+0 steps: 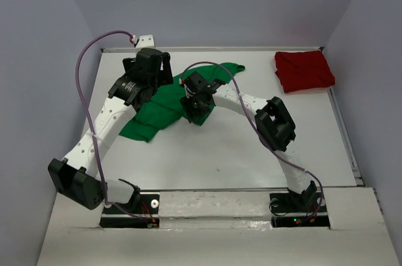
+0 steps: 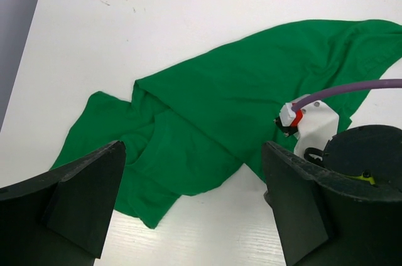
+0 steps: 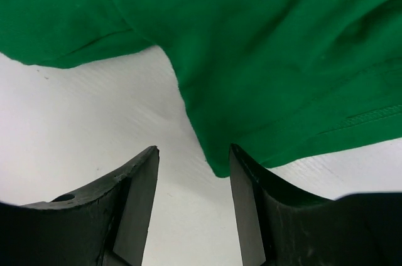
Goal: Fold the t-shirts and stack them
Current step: Flatten the tshirt out
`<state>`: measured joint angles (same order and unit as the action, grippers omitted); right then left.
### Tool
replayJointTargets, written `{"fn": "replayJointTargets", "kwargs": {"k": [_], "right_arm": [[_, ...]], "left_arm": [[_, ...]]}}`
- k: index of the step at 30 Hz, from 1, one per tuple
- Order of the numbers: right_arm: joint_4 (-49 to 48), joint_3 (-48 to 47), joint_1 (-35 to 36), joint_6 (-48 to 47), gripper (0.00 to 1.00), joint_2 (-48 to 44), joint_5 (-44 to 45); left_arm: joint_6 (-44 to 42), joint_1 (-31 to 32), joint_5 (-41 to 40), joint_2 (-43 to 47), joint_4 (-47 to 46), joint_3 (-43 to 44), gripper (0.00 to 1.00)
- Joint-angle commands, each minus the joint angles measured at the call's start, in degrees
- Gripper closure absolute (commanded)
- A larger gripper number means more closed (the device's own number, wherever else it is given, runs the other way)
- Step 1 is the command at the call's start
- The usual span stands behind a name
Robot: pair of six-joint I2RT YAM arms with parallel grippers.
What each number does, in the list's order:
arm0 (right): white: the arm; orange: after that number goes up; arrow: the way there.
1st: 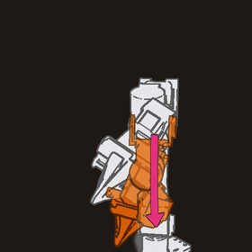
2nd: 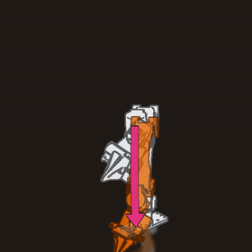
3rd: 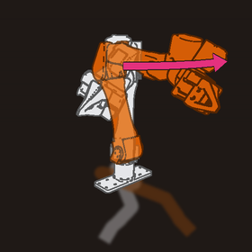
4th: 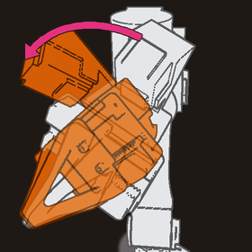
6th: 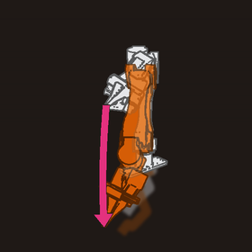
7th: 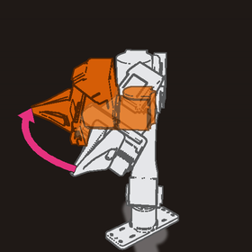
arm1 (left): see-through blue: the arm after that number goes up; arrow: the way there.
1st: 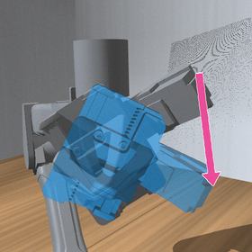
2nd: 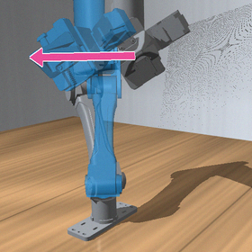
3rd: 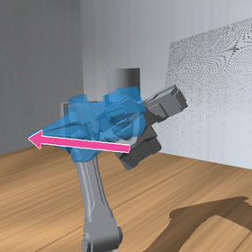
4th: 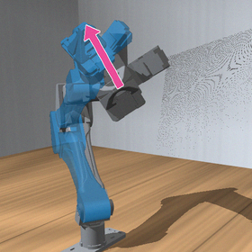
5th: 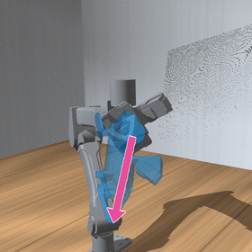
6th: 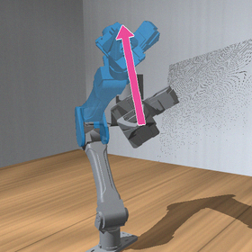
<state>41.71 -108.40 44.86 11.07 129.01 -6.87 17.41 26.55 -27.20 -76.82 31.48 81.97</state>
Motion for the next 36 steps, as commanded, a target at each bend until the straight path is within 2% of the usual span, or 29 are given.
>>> {"fn": "replayJointTargets", "kwargs": {"k": [1,9,16,36], "right_arm": [[0.5,-2.2,-2.1,-0.6,0.45,-1.0,1.0],[-2.2,3.2,-3.3,0.4,0.46,-2.7,-0.8],[-4.4,4.9,-3.3,2.4,0.47,-1.8,-5.8],[-4.5,8.5,-1.1,2.2,0.47,-8.4,1.0]], "left_arm": [[-1.1,-0.9,-0.4,3.2,-1.9,-0.8,0.01],[-1.5,-1.8,0.5,5.6,-1.7,-1.2,0.01],[-1.8,-1.9,1.2,5.8,-1.3,0.1,0.01],[-1.3,-2.1,2.8,4.3,-2.4,-1.4,0.01]]}}
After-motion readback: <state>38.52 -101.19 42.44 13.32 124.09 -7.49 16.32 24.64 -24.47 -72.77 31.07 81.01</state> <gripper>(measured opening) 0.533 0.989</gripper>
